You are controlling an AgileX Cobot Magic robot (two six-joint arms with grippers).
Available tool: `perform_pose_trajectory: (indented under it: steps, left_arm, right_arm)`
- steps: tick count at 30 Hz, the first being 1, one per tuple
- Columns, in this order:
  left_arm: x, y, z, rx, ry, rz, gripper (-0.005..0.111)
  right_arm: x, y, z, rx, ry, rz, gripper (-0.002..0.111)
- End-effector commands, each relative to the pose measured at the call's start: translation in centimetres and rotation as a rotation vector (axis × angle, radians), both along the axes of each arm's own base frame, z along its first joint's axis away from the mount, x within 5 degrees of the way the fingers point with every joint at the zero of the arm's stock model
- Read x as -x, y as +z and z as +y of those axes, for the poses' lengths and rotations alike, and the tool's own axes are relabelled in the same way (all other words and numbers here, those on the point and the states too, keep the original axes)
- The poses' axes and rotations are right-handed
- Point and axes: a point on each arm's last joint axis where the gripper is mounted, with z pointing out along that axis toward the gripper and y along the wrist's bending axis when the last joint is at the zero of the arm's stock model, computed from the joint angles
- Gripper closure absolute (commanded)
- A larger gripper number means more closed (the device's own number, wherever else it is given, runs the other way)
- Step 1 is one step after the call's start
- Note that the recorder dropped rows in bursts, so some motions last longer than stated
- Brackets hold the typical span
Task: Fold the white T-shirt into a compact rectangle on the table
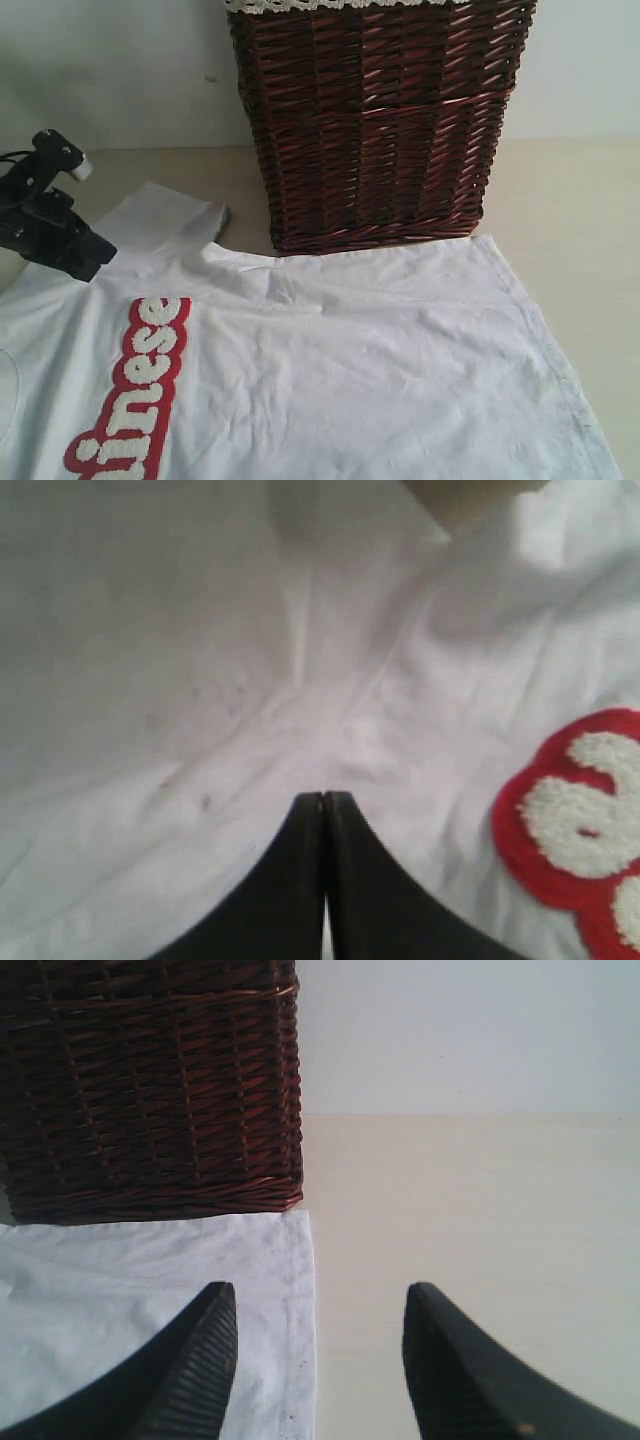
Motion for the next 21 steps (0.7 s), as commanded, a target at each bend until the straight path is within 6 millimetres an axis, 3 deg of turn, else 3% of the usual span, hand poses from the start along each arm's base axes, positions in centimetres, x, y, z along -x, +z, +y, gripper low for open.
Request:
perform_pose_trajectory:
  steps: [1,4,6,7,9,11,13,15,17,18,19,21]
  left_arm:
    - [1.0,1.3,-0.4,0.038,0.004,0.002,0.107]
    - [2.0,3.1,-0.3,0.04,-0.001,-0.033,0.107]
    - [3.7,6.4,-0.1,0.032,-0.092,-0.084,0.107]
    - [5.9,8.0,-0.2,0.003,-0.3,-0.043,0.107]
    - [9.5,9.2,0.5,-0.068,-0.621,0.09,0.107]
    - [10.6,9.0,1.7,-0.152,-0.721,0.157,0.107]
    - [10.8,8.0,2.6,-0.183,-0.682,0.162,0.102]
    - [11.0,6.3,3.5,-0.239,-0.61,0.137,0.084]
    - [11.6,4.7,4.4,-0.259,-0.524,0.129,0.044]
    - [12.1,3.7,4.8,-0.253,-0.449,0.132,0.018]
    - [12.5,3.2,5.0,-0.266,-0.435,0.137,0.002]
    - [13.2,2.2,5.5,-0.339,-0.487,0.152,0.002]
  right_arm:
    - [0.0,-0.1,0.0,0.008,-0.003,-0.003,0.058]
    - [0.0,-0.1,0.0,0.008,-0.003,-0.003,0.058]
    - [0.0,-0.1,0.0,0.008,-0.003,-0.003,0.058]
    - [0.0,-0.1,0.0,0.008,-0.003,-0.003,0.058]
    - [0.0,-0.1,0.0,0.008,-0.003,-0.003,0.058]
    - [0.0,-0.1,0.0,0.008,-0.003,-0.003,0.058]
    - [0.0,-0.1,0.0,0.008,-0.003,-0.003,0.058]
    - [0.0,-0.1,0.0,0.008,-0.003,-0.003,0.058]
    - [0.0,-0.1,0.0,0.008,-0.003,-0.003,0.058]
    - [0.0,-0.1,0.0,0.008,-0.003,-0.003,0.058]
    - [0.0,-0.1,0.0,0.008,-0.003,-0.003,0.058]
    - [0.0,-0.1,0.0,0.008,-0.003,-0.003,0.058]
